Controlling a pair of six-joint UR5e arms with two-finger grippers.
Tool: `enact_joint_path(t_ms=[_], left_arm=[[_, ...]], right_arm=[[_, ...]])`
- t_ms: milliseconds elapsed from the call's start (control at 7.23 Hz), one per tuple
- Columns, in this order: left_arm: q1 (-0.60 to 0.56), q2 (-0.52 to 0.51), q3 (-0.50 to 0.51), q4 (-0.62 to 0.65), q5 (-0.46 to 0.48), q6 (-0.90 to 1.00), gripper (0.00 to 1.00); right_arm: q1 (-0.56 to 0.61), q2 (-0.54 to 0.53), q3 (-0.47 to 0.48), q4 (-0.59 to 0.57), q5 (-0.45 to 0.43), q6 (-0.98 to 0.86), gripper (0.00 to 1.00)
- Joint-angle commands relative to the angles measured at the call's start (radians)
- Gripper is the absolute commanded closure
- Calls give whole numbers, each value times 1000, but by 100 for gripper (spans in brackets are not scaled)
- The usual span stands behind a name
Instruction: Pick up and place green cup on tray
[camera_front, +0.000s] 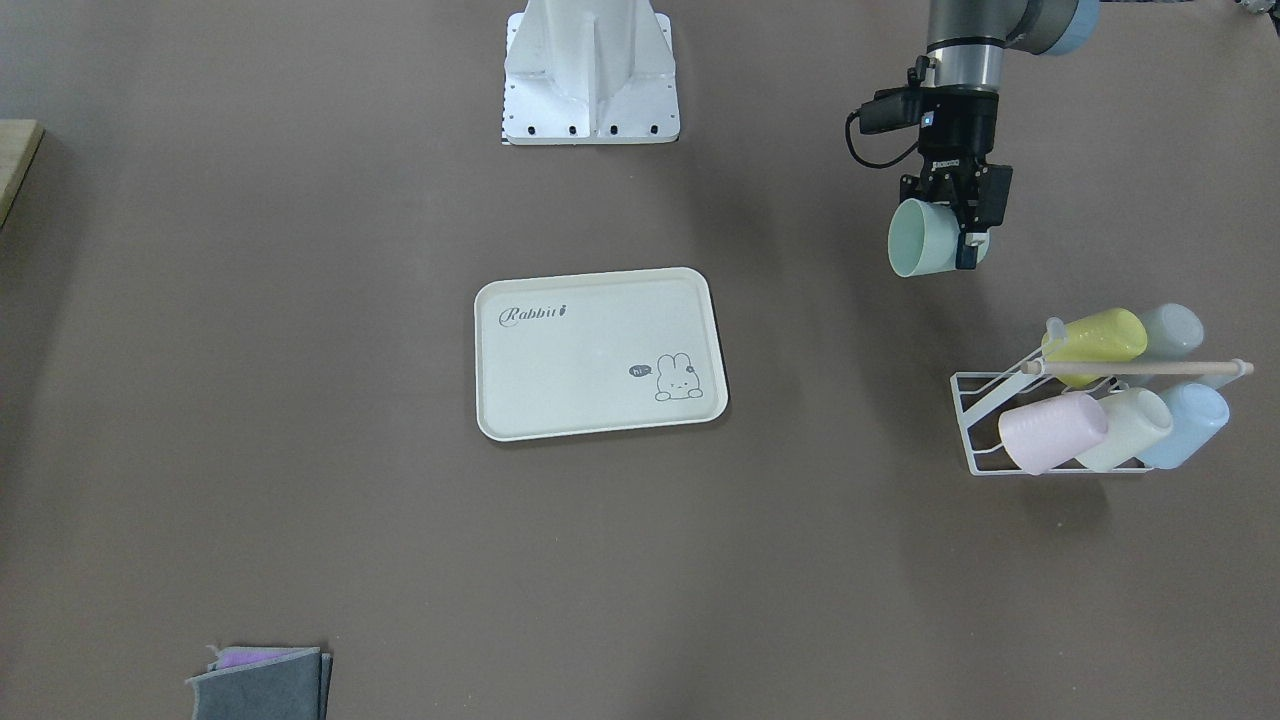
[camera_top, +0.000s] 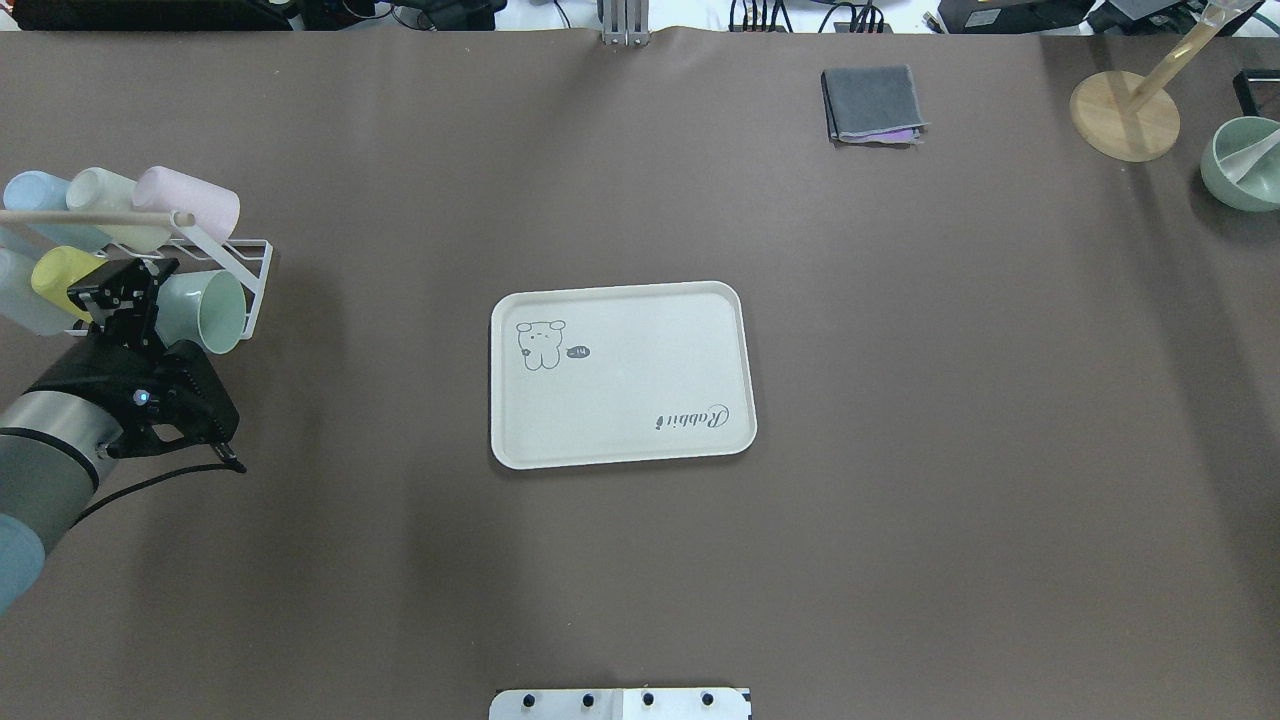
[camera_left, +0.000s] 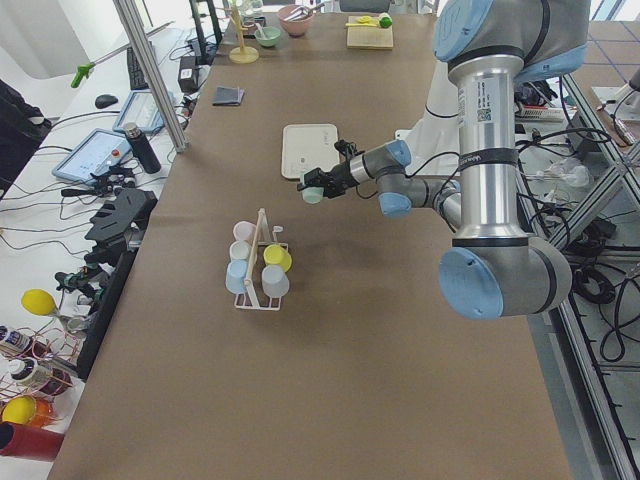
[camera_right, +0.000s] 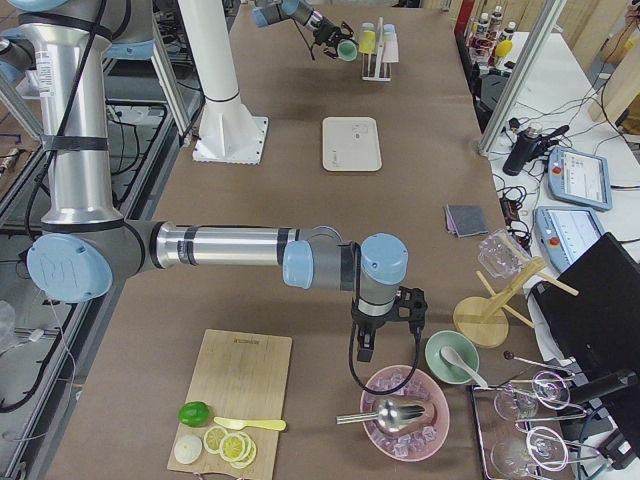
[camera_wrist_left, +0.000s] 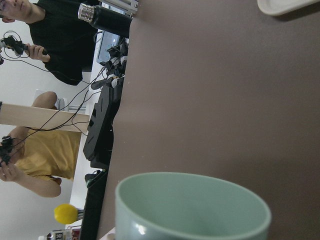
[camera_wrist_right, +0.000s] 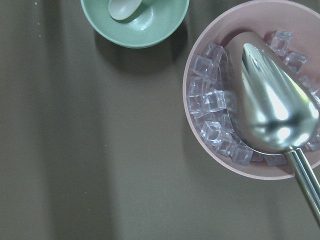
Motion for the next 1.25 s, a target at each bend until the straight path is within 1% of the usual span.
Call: enact_joint_path(t_ms=[0,138,277,415,554,692,830,969,1107], left_arm=[[15,-90,-6,-39,-7,-75,100],[26,-180,-4,-39,-18,-73,100],[30,-272,33,-39,-80,-79,100],[39,-325,65,-41,-87,-143,100],[56,-365,99,-44,-87,-268,100],[61,-430,169,-112,-89,-312,100],[52,-463,200,-174,-111,-326,100],[32,-477,225,-205,-168,-388,100],[27,-507,262,-244,-246,-427,100]], right_arm=[[0,0,0,0,-2,0,0],[0,0,0,0,-2,0,0],[0,0,0,0,-2,0,0],[0,-2,-2,0,-2,0,0],[0,-2,-2,0,-2,0,0],[0,-2,-2,0,-3,0,0],[0,-3,-2,0,-3,0,0],[0,-5,-3,0,-3,0,0],[0,-9,-3,0,-2,0,0]])
